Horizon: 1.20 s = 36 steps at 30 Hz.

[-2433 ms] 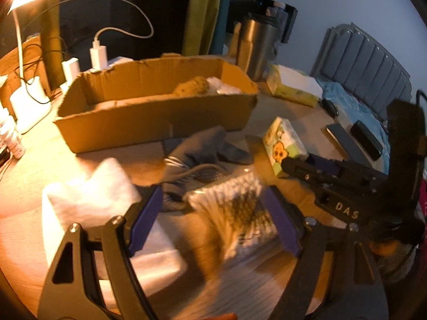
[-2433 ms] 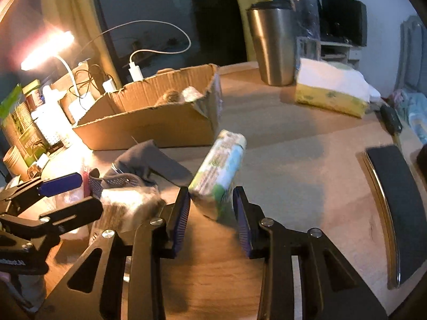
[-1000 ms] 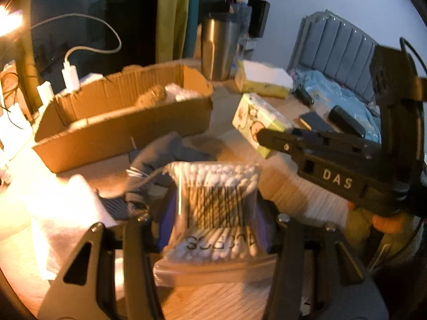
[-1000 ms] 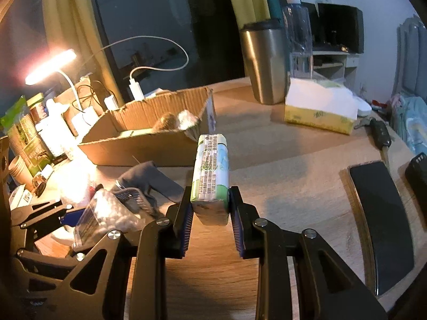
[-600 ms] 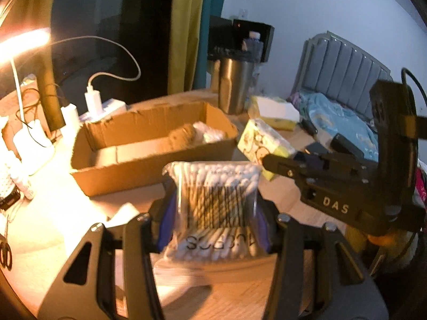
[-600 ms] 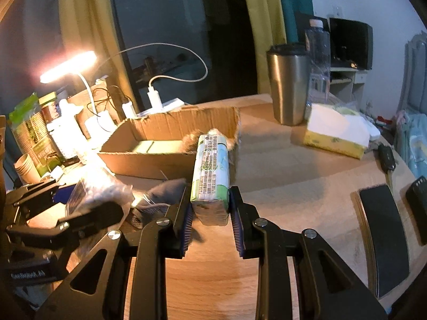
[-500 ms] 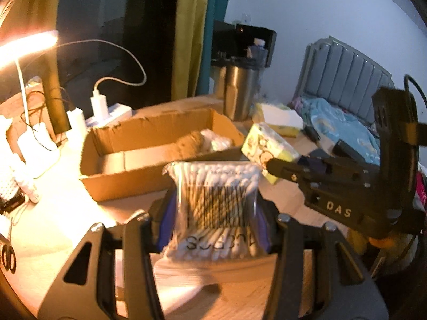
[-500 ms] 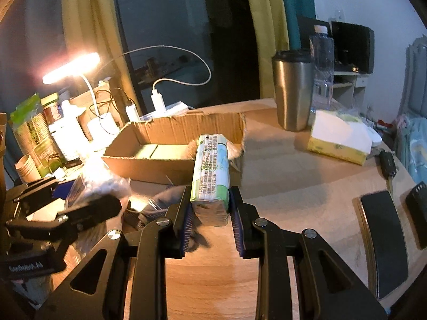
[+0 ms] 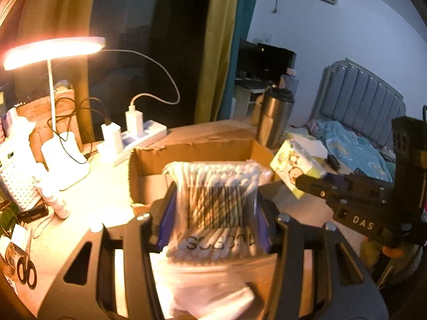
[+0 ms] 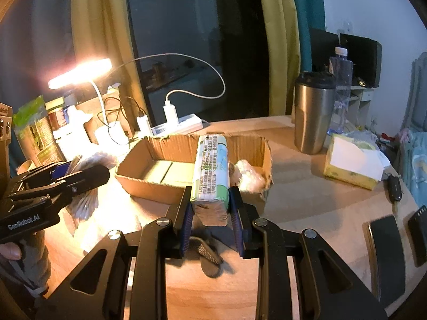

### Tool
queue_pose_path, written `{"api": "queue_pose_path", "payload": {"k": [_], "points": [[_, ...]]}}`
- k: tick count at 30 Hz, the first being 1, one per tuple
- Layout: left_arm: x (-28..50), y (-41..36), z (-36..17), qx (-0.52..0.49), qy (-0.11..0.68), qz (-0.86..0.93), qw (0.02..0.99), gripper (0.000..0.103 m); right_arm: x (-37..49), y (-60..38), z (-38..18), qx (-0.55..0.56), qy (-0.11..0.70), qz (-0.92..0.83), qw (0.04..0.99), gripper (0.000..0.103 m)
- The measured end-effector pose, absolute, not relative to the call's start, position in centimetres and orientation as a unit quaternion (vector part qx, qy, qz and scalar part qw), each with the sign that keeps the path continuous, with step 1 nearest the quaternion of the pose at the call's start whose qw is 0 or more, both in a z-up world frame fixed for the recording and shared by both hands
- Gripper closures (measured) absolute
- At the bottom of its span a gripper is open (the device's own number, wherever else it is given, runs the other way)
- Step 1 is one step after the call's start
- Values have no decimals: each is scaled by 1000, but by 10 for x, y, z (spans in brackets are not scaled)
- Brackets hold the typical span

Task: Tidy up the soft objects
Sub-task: 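Carry the swab bag and tissue pack into the cardboard box and release them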

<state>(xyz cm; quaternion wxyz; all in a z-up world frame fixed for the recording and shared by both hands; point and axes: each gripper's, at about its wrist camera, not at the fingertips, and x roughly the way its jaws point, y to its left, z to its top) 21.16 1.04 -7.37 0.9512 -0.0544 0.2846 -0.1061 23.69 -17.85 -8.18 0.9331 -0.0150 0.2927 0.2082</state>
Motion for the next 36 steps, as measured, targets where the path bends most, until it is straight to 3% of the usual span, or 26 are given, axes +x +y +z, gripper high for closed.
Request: {"api": "queue_pose_path", "payload": {"k": [36], "points": [[305,29,-122,-88,345,-90,930,51,315,-132,-106,-1,330,265,906,75]]}}
